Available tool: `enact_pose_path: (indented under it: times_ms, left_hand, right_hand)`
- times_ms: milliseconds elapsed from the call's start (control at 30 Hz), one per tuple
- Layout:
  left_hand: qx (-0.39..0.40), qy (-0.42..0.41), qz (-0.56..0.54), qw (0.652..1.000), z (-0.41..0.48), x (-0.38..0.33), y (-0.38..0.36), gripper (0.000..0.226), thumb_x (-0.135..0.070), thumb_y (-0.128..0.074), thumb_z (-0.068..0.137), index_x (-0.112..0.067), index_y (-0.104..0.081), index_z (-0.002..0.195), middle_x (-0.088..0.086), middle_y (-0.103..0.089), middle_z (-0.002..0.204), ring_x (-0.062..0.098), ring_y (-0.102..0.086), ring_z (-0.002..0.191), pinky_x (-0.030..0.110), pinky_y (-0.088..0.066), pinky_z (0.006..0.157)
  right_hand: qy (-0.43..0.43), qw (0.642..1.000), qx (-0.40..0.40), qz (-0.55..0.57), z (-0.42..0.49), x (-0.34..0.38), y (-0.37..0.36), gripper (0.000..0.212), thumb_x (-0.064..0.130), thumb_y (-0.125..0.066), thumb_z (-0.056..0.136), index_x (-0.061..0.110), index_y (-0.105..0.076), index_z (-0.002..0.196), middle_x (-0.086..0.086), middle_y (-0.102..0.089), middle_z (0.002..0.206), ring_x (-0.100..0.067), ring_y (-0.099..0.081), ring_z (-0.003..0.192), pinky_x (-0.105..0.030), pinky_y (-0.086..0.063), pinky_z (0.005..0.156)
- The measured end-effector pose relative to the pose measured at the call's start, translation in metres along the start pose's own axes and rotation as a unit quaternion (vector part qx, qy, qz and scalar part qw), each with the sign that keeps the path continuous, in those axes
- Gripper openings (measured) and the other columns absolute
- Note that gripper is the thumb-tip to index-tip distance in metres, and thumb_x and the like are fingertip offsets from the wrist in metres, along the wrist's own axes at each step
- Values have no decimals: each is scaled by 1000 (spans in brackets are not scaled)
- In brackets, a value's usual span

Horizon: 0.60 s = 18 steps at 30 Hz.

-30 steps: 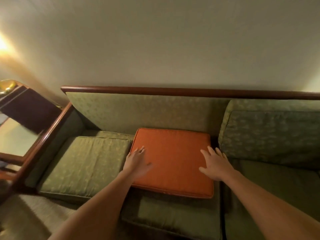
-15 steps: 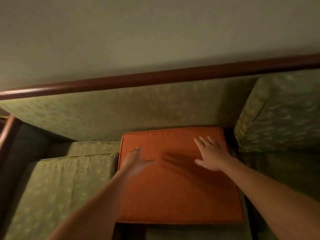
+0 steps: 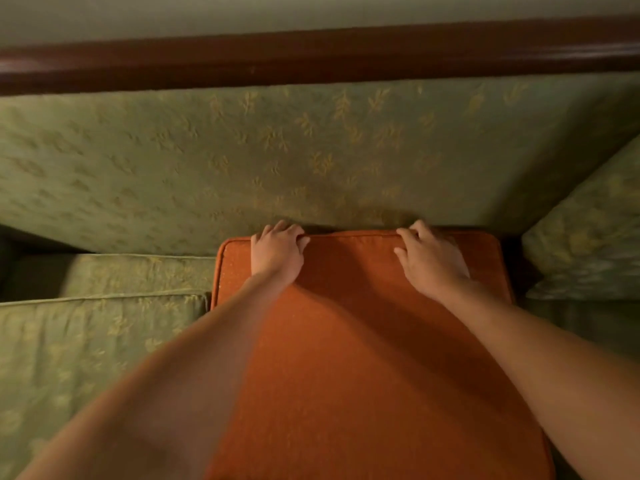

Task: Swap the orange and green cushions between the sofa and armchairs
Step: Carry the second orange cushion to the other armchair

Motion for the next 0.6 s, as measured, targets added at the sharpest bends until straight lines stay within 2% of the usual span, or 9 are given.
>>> enact_pose_path:
  times_ms: [67,133,267,367,433,533,600]
  left_hand:
    - [14,-13,-16,1000,8,1,1,26,-37,-46,102,-24,-67,110,1,-61,115,29,-52,113,45,-39,95]
    - [32,-28,-27,999,12,1,3,24,-35,-48,102,-23,-68,108,1,-63,112,28,-55,109,43,-40,92]
    - [30,-30,-73,996,11,-1,10,19,-28,-51,102,-19,-67,103,4,-66,106,29,-59,99,38,-43,79]
    - [24,-7,-105,994,1,-2,26,15,-26,-52,101,-23,-64,93,1,-67,100,26,-60,95,37,-44,78]
    - [22,-4,-140,990,-13,-6,40,16,-23,-53,101,-23,-62,88,-4,-64,96,22,-59,93,37,-46,81]
    - [-11,-19,-171,985,-47,-14,70,17,-20,-56,99,-22,-62,83,-13,-60,89,17,-57,92,44,-47,88]
    - [-39,-38,-180,982,-76,-21,96,17,-17,-58,97,-20,-62,81,-14,-60,86,17,-57,91,48,-47,88]
  right_hand:
    - [-5,999,-36,-6,6,-1,6,33,37,-47,101,19,-56,128,-6,-50,126,-30,-53,115,-46,-43,91]
    - [-5,999,-40,-1,14,0,10,19,32,-50,100,20,-57,113,-2,-54,118,-28,-52,113,-47,-41,90]
    - [3,1000,-20,-4,20,2,16,7,24,-54,100,19,-59,101,-1,-57,110,-27,-53,108,-46,-42,88]
    - [29,1000,-1,-5,9,6,24,4,23,-57,98,19,-58,98,-2,-54,107,-28,-54,103,-42,-44,83]
    - [28,999,-9,44,-5,5,40,10,30,-59,97,22,-53,101,-1,-58,106,-29,-57,102,-40,-45,80]
    - [38,998,-5,55,-29,10,69,34,46,-59,94,29,-54,124,-1,-59,115,-28,-55,110,-43,-48,90]
    - [41,998,9,36,-51,19,88,37,51,-58,94,32,-59,125,1,-54,116,-26,-48,113,-43,-44,94]
Point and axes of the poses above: each hand's wrist, its own z-axis towards the middle knuckle, its own y-axis out of the back of the hand, x = y × z, the point moved 10 cm from there along z, towards the middle knuckle
